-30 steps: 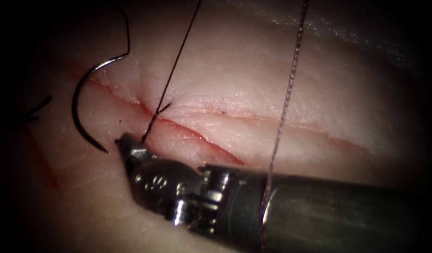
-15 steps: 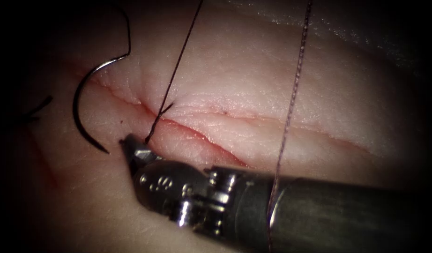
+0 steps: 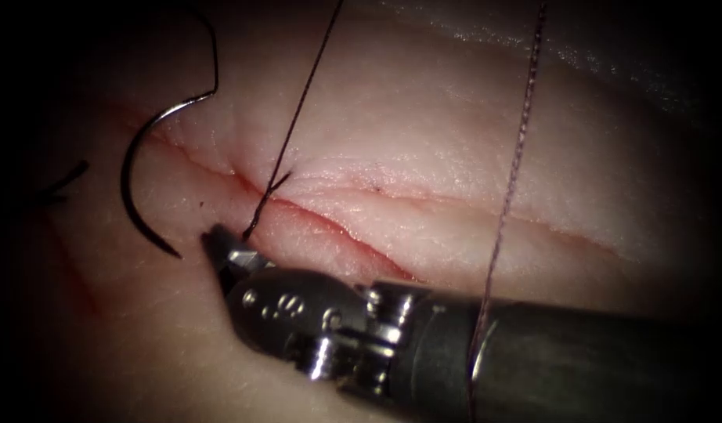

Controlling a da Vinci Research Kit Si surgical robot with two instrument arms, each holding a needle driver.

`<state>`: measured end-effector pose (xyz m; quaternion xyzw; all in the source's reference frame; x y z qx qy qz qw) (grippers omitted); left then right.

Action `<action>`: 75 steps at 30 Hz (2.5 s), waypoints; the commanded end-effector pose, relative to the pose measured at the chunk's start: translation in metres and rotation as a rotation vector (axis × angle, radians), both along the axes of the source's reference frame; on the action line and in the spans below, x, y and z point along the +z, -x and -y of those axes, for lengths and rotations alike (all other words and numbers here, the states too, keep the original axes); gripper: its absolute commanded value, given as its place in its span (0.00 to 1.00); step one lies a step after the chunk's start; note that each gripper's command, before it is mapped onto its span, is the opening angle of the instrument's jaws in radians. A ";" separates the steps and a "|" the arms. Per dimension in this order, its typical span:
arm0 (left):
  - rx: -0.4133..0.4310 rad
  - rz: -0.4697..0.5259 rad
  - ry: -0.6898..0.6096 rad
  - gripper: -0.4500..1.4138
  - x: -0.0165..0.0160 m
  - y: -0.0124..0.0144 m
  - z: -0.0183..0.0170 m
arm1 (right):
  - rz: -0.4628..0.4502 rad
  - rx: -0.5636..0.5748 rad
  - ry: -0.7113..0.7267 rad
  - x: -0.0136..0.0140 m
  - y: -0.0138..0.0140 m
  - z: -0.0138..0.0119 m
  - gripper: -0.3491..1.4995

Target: Wound Closure

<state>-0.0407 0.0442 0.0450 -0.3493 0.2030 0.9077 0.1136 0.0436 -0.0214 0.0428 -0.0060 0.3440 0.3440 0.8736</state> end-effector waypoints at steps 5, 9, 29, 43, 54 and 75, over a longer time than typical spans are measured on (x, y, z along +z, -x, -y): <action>0.019 0.101 -0.059 0.00 -0.0027 0.0002 0.0018 | -0.032 0.046 -0.035 -0.0005 0.0009 -0.0009 0.81; 0.026 0.153 -0.079 0.00 -0.0040 -0.0001 0.0031 | -0.057 0.064 -0.044 -0.0014 0.0014 -0.0014 0.84; 0.143 0.751 -0.338 0.00 -0.0091 -0.0077 0.0141 | -0.332 -0.098 -0.141 -0.0063 0.0072 -0.0079 0.69; 0.062 0.787 -0.482 0.00 -0.0073 -0.0111 0.0225 | -0.435 0.024 -0.231 -0.0012 0.0074 -0.0116 0.06; 0.003 0.759 -0.593 0.00 -0.0056 -0.0136 0.0280 | -0.505 0.045 -0.298 0.0008 0.0077 -0.0127 0.00; -0.027 0.442 -0.607 0.00 0.0040 -0.0175 0.0340 | -0.854 0.122 -0.370 0.0023 0.0069 -0.0165 0.00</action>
